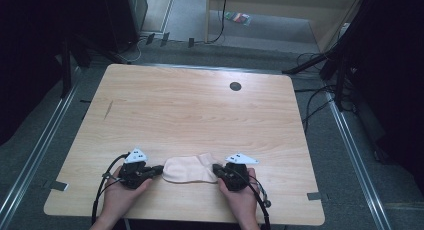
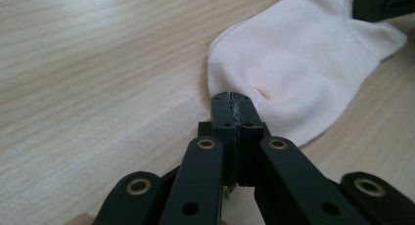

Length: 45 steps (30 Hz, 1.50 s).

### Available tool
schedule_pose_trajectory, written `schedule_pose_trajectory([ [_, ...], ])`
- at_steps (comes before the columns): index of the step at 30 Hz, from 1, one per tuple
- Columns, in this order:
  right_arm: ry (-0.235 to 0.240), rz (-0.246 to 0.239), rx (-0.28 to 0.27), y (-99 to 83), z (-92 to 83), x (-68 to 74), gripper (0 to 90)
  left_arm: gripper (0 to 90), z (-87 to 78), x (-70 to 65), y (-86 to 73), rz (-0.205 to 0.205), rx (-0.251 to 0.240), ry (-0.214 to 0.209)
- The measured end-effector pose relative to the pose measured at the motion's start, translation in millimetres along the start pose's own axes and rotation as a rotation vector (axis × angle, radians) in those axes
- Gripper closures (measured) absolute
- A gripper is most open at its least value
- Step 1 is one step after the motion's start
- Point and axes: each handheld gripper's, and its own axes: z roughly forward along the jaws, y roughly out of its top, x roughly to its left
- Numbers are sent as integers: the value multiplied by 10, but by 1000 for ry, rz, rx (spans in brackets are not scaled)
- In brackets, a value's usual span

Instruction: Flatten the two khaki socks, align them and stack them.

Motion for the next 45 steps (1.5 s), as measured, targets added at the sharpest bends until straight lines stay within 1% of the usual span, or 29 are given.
schedule_pose_trajectory([
  [5, 13, 18, -2, 1, 4, -20, 900, 900, 20, 21, 13, -6, -13, 7],
  [7, 10, 6, -3, 2, 7, -20, 900, 900, 23, 27, 14, -8, -17, 8],
  [10, 17, 11, -5, 7, 8, -33, 900, 900, 21, 33, 11, -14, -18, 4],
  [11, 20, 13, -11, 8, 2, -38, 900, 900, 19, 35, 4, -16, -25, 4],
  [13, 27, -1, -49, 14, -36, -39, 900, 900, -6, 39, -8, -16, -48, -3],
  [14, 31, -7, -66, 27, -62, -35, 898, 900, -31, 46, -9, -24, -64, -7],
  [16, 47, -17, -108, 54, -123, -35, 845, 887, -95, 72, -7, -34, -105, -24],
  [18, 46, -36, -145, 77, -179, -51, 788, 868, -165, 107, -8, -38, -146, -19],
  [20, 32, -48, -178, 93, -237, -74, 661, 816, -236, 148, -15, -42, -181, -11],
  [21, 23, -53, -190, 100, -258, -94, 600, 780, -271, 171, -19, -45, -205, 5],
  [22, 19, -60, -201, 107, -277, -119, 538, 732, -309, 201, -21, -52, -225, 8],
  [23, 9, -62, -208, 113, -301, -141, 497, 699, -346, 234, -22, -64, -252, 5],
  [24, -1, -63, -213, 119, -324, -164, 449, 643, -380, 268, -22, -82, -276, 14],
  [26, -11, -62, -224, 138, -367, -215, 367, 571, -454, 351, -29, -121, -324, -3],
  [27, -17, -67, -227, 146, -393, -246, 330, 521, -475, 373, -33, -127, -333, 2],
  [28, -19, -70, -230, 150, -409, -266, 304, 463, -497, 397, -33, -134, -340, 17],
  [29, -20, -65, -231, 154, -428, -291, 277, 400, -518, 424, -37, -131, -341, 46],
  [30, -30, -69, -233, 158, -451, -328, 235, 315, -529, 437, -41, -130, -343, 60],
  [32, -48, -68, -227, 160, -487, -373, 206, 257, -556, 473, -58, -126, -346, 82],
  [36, -61, -77, -234, 158, -560, -478, 153, 180, -620, 531, -112, -111, -343, 118],
  [37, -62, -80, -236, 155, -579, -506, 148, 175, -637, 550, -130, -107, -341, 128],
  [39, -64, -74, -240, 146, -615, -560, 142, 162, -660, 601, -167, -113, -331, 148],
  [40, -70, -67, -241, 142, -632, -588, 141, 157, -668, 627, -185, -124, -332, 155],
  [43, -84, -41, -244, 131, -683, -670, 141, 150, -709, 709, -238, -137, -327, 175],
  [45, -95, -36, -242, 111, -720, -722, 141, 148, -745, 756, -271, -145, -324, 186],
])
